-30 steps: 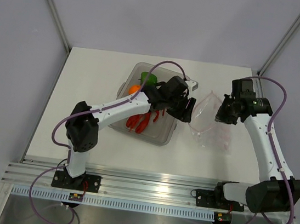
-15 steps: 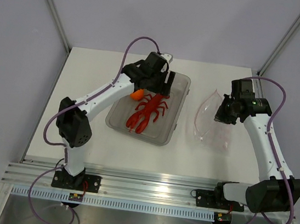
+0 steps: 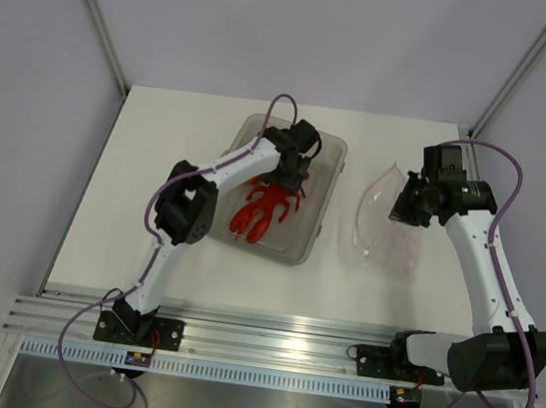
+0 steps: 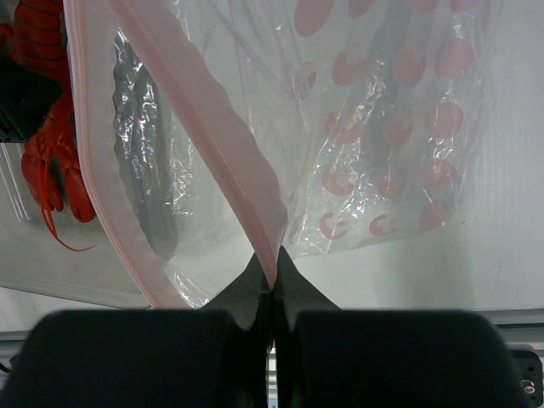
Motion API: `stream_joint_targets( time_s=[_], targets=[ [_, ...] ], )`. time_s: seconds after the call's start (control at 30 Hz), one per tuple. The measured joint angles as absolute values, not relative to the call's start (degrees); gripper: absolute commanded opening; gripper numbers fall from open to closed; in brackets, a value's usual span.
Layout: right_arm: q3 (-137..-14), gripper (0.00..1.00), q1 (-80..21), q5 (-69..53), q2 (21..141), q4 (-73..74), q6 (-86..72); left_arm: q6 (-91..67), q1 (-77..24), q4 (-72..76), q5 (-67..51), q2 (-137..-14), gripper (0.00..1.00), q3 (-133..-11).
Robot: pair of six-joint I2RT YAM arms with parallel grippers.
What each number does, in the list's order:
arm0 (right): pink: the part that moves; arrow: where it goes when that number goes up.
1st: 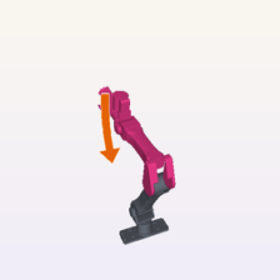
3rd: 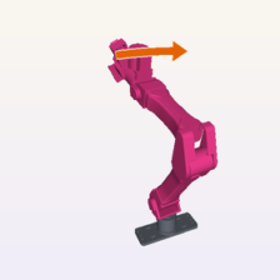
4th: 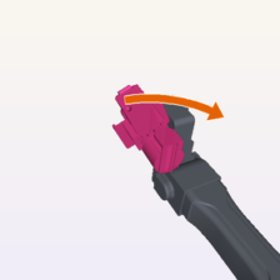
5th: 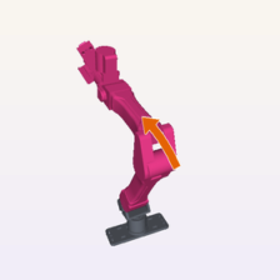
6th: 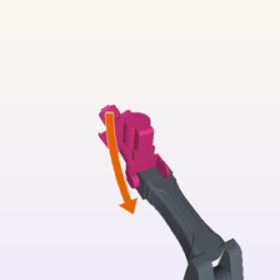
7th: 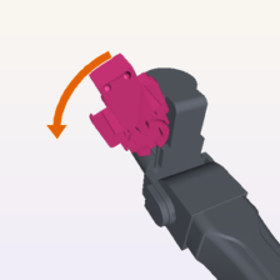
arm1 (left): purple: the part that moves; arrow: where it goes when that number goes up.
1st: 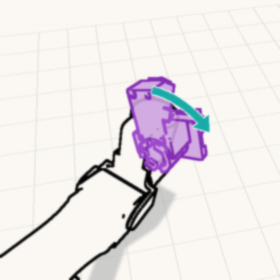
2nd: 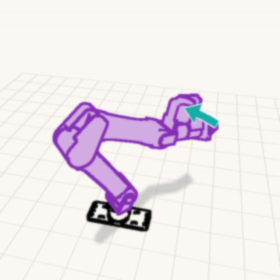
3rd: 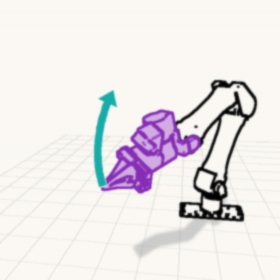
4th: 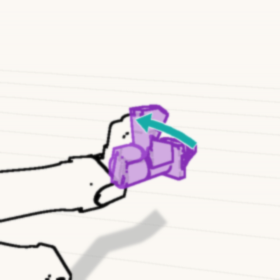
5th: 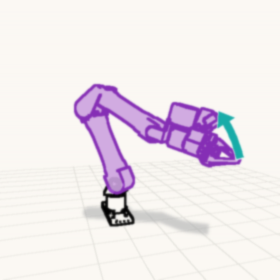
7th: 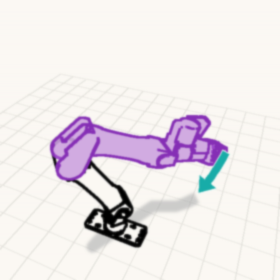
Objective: Place the food in the zip-top bag and seal the zipper
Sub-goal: Pick up the fake lobster from the bin.
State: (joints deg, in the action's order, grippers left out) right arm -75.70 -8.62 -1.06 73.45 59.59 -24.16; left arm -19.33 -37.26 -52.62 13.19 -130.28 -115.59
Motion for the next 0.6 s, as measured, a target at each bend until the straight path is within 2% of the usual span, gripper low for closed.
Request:
stream_joint_targets(
  time_s=[0.23,0.6],
  targets=[
    [-75.7,0.00,-8.6,-1.7,73.2,59.6,-24.4,-19.3,-36.5,-53.4,13.6,-131.9,0.69,-119.2],
    [-75.7,0.00,-8.7,-2.8,72.3,59.6,-24.7,-18.8,-36.4,-52.9,13.3,-136.1,0.58,-120.4]
  ],
)
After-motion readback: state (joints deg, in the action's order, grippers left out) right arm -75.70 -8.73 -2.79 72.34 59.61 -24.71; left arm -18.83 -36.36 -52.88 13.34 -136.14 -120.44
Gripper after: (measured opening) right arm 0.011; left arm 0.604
